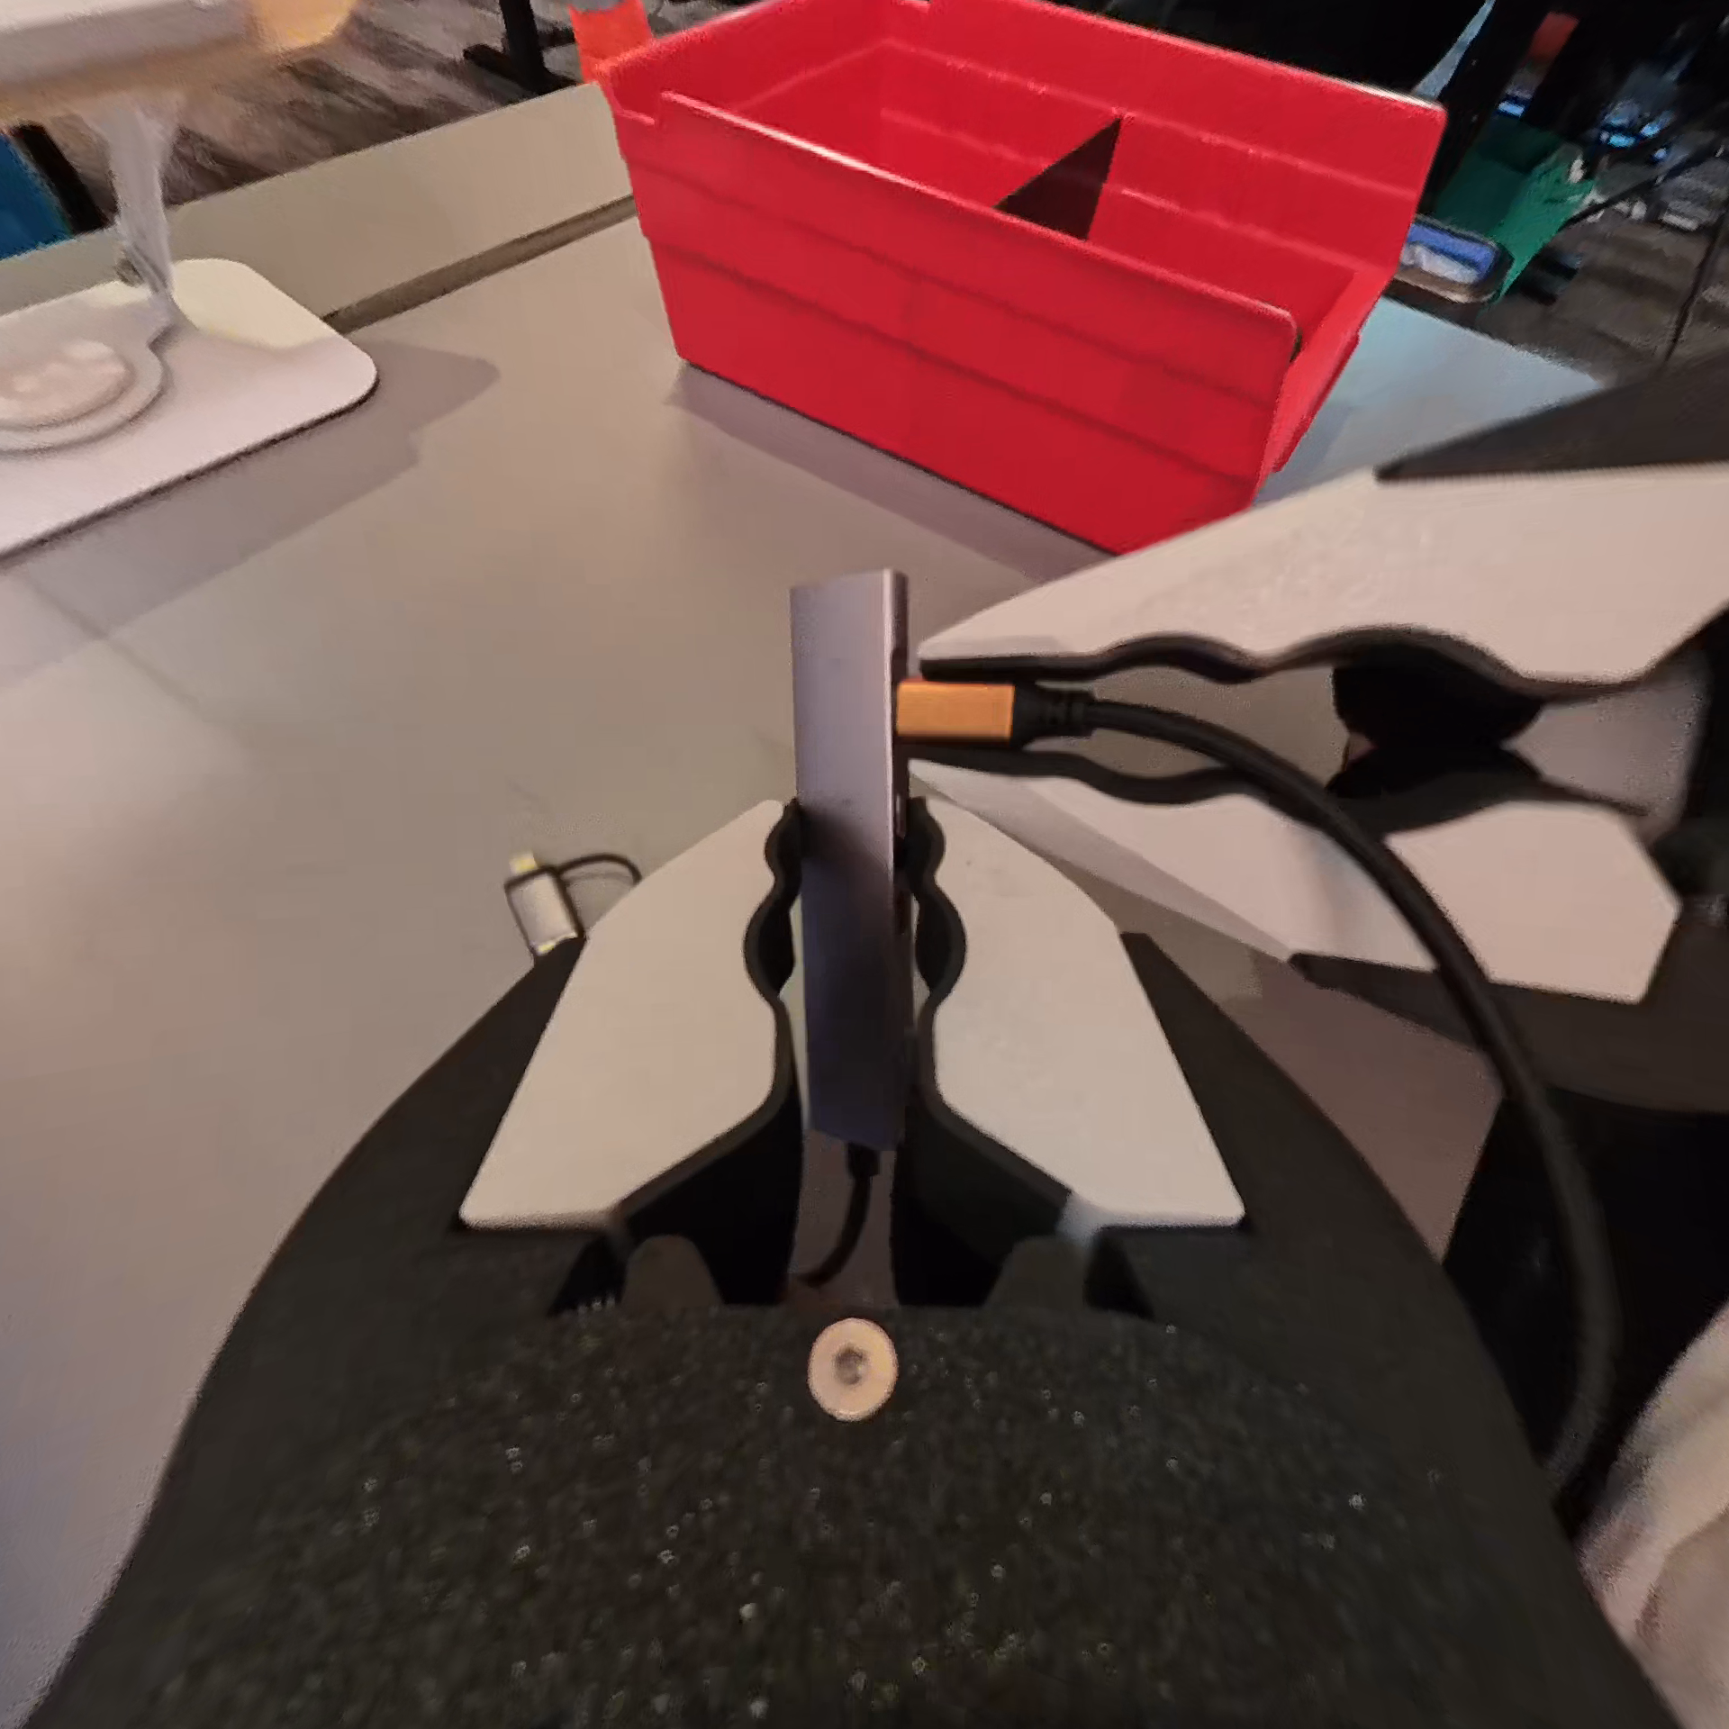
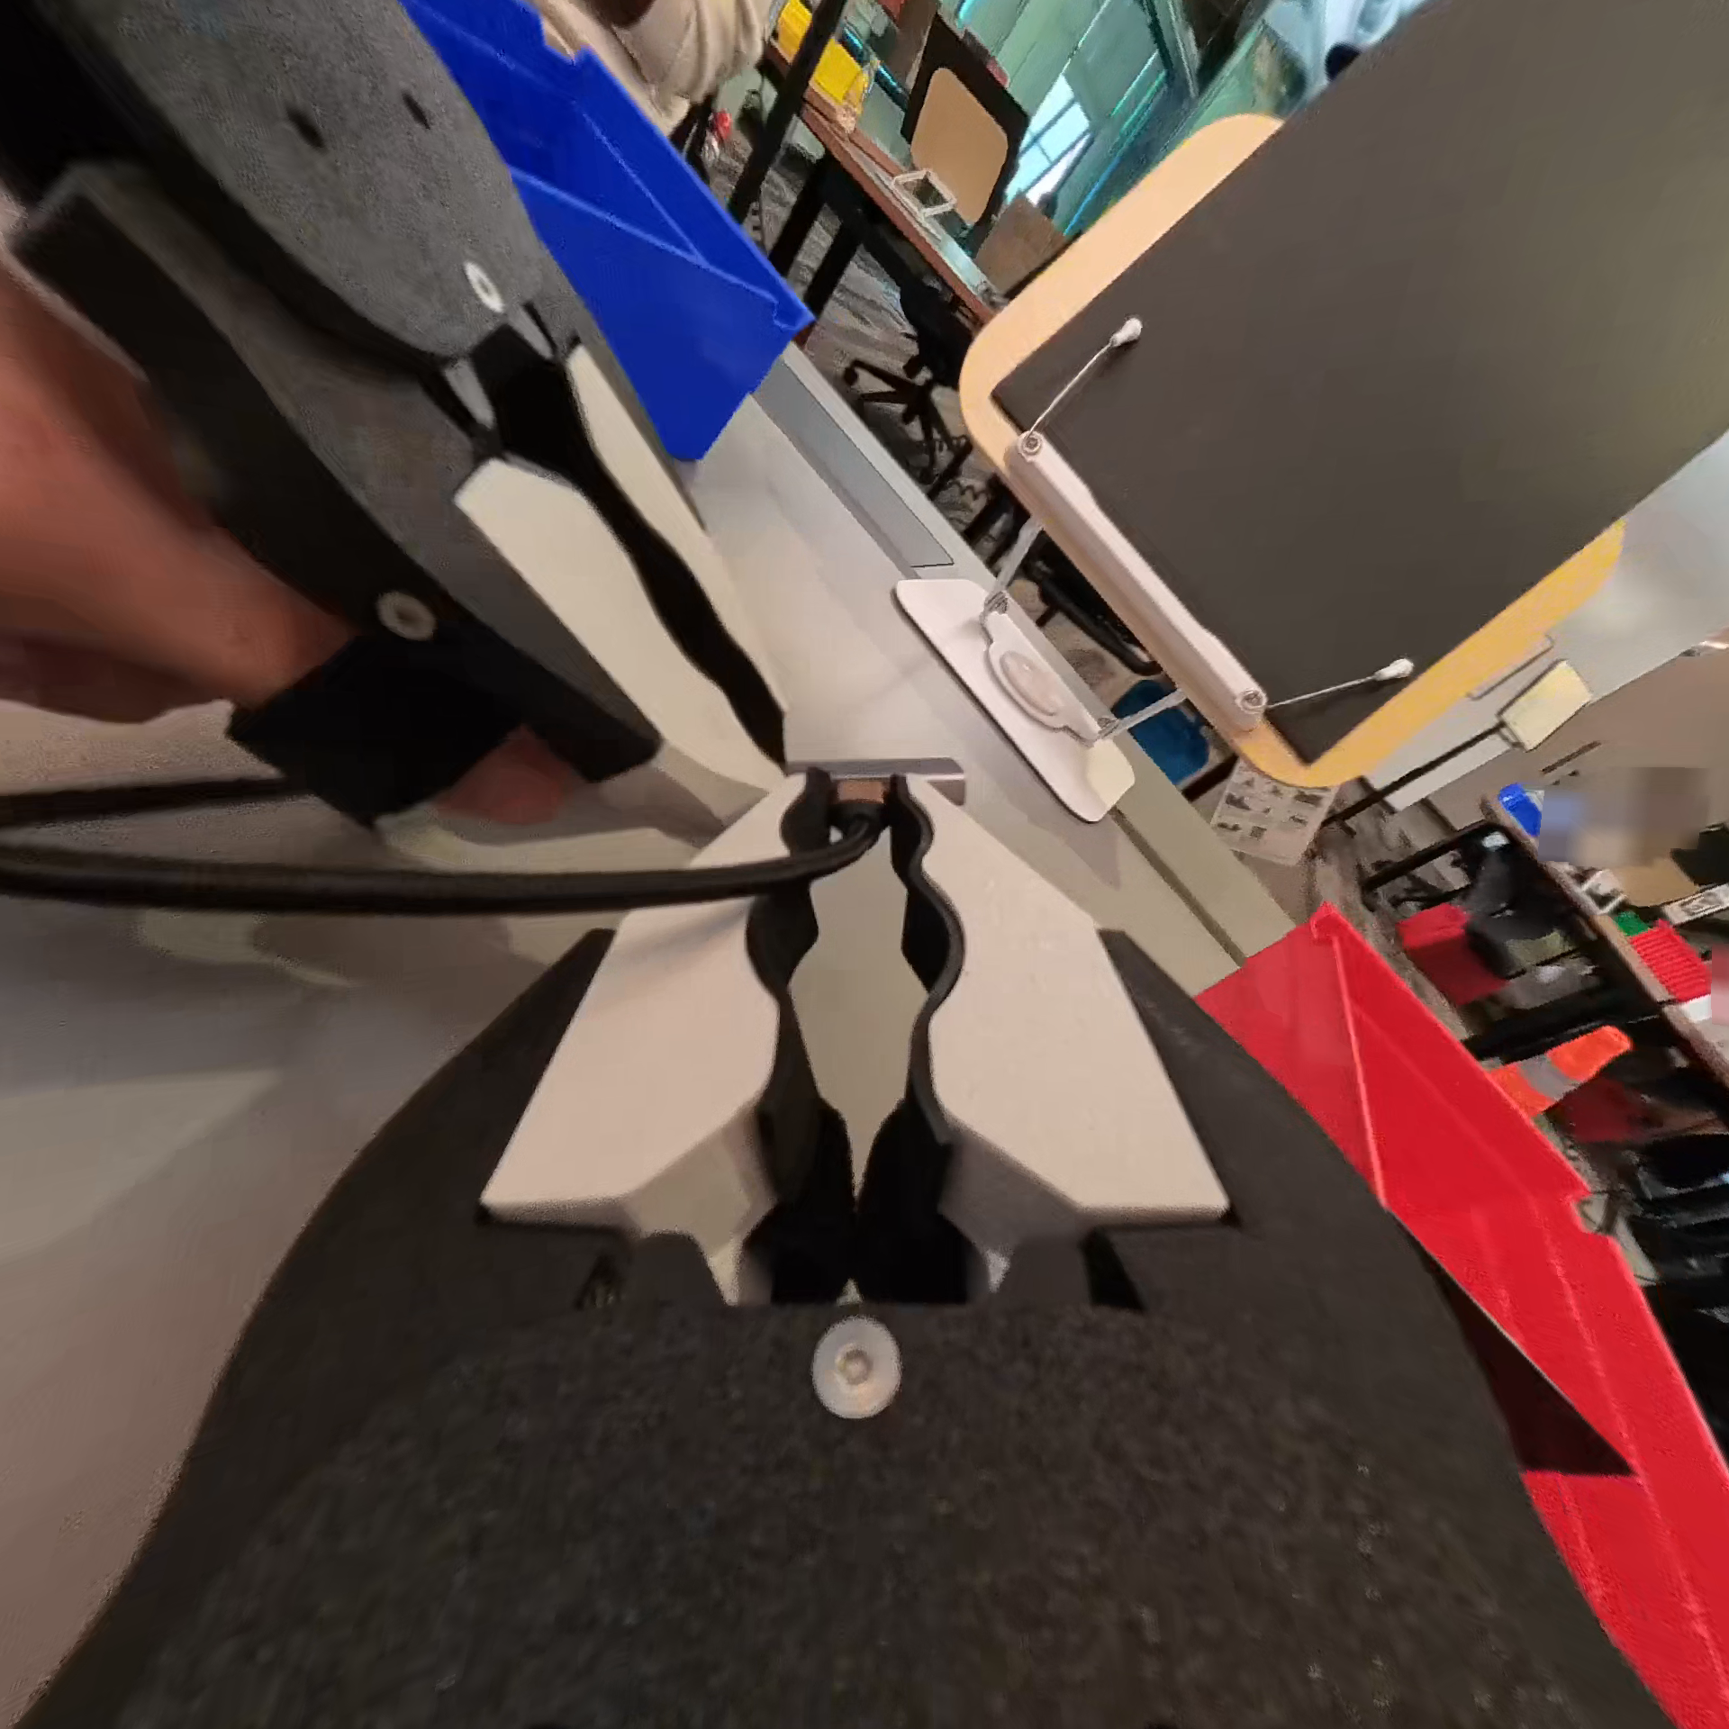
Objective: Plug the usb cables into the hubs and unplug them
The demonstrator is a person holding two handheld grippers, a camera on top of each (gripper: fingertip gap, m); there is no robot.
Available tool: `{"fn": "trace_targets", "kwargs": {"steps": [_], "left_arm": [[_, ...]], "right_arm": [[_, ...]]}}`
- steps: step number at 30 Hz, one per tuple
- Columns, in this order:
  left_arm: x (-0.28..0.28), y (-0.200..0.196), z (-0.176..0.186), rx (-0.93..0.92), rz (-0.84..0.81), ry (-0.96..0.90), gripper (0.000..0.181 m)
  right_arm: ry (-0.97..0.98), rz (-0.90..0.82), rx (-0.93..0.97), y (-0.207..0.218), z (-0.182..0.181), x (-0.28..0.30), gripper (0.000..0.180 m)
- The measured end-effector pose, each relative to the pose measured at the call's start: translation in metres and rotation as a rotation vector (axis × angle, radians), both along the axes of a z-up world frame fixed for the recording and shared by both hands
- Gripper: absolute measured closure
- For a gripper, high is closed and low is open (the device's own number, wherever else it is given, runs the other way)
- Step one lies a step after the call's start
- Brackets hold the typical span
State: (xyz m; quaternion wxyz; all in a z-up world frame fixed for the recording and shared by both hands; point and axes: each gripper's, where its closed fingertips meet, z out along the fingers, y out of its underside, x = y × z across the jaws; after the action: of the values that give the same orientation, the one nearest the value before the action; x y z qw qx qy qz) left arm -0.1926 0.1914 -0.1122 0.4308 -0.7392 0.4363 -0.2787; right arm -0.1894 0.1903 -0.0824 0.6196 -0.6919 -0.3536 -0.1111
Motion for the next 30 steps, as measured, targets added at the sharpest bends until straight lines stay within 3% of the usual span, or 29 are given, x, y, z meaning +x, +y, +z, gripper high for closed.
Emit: {"fn": "trace_targets", "kwargs": {"steps": [3, 7, 21, 25, 30], "left_arm": [[-0.002, 0.006, 0.001, -0.009, -0.032, -0.004, 0.159], [0.001, 0.002, -0.005, 0.002, 0.007, 0.003, 0.159], [-0.001, 0.011, -0.007, -0.045, -0.002, -0.041, 0.158], [-0.004, 0.011, -0.002, 0.141, -0.012, 0.012, 0.159], [-0.014, 0.017, 0.018, 0.563, 0.006, 0.17, 0.16]], "right_arm": [[-0.079, -0.024, 0.027, 0.0, -0.003, 0.001, 0.168], [-0.011, -0.006, -0.014, 0.001, -0.004, 0.0, 0.168], [-0.035, -0.05, -0.005, 0.002, -0.008, 0.001, 0.168], [0.125, 0.028, -0.095, 0.002, -0.008, 0.0, 0.167], [0.502, 0.156, -0.491, -0.012, -0.047, 0.009, 0.158]]}}
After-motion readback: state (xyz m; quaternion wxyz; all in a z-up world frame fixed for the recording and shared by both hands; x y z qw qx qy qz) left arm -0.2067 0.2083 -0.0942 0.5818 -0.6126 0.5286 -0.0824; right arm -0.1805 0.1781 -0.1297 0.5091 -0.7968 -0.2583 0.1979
